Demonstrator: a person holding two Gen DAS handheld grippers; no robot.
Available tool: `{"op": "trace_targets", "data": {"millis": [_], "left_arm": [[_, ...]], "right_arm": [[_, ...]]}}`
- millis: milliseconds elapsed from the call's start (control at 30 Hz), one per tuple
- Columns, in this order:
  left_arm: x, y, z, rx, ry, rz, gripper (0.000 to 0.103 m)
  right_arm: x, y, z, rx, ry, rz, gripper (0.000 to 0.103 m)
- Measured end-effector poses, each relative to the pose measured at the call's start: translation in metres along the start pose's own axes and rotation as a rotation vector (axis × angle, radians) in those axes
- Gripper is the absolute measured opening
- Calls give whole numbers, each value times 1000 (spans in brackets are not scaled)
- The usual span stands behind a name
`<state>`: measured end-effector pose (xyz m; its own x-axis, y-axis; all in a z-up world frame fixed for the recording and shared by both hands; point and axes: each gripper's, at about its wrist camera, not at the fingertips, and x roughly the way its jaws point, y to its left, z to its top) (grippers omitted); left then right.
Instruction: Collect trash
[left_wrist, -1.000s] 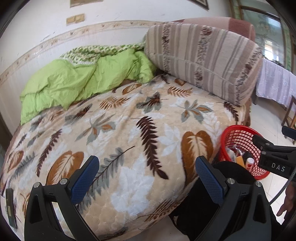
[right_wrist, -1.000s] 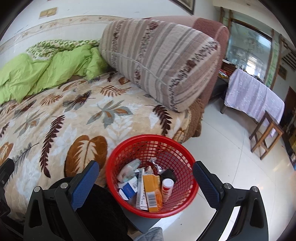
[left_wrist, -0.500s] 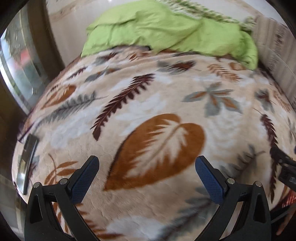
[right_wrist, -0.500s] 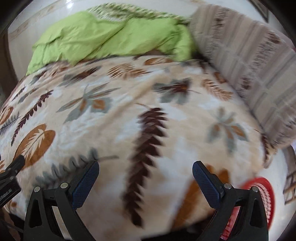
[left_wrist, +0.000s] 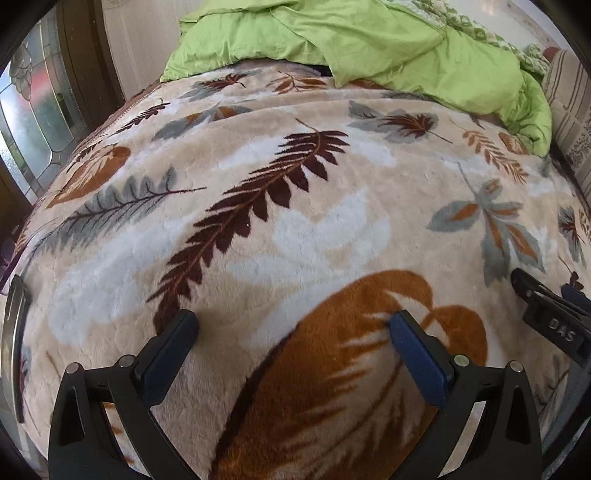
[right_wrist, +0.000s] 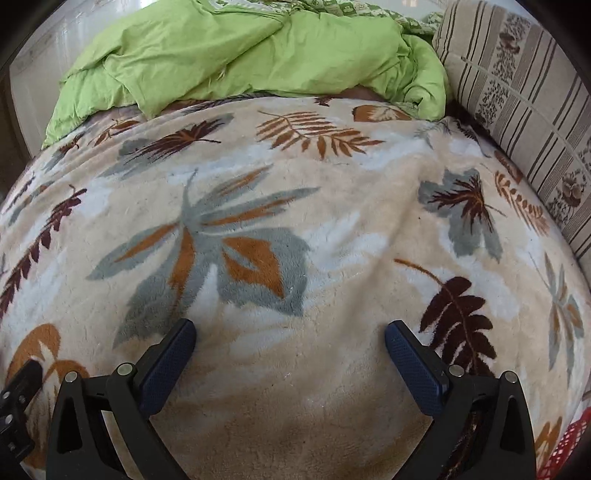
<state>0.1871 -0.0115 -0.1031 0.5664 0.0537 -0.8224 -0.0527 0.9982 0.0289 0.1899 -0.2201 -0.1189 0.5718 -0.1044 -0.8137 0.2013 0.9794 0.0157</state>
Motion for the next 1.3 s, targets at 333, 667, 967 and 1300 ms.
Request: {"op": "trace_targets", "data": {"millis": [333,667,967,1300], "left_arm": [[3,-3,2,-9,-15,30,103],[0,-4,-2,-13,-19,34,103],[0,-6,-2,-13,-23,46,103],[0,-5,-2,-11,-24,45,103]], "right_arm": [[0,0,0,-8,2,-10,102],[0,0,0,-7,1,-10,102],[-1,1,-1,-7,1,-9,102],[-3,2,-2,-8,2,-7,102]]}}
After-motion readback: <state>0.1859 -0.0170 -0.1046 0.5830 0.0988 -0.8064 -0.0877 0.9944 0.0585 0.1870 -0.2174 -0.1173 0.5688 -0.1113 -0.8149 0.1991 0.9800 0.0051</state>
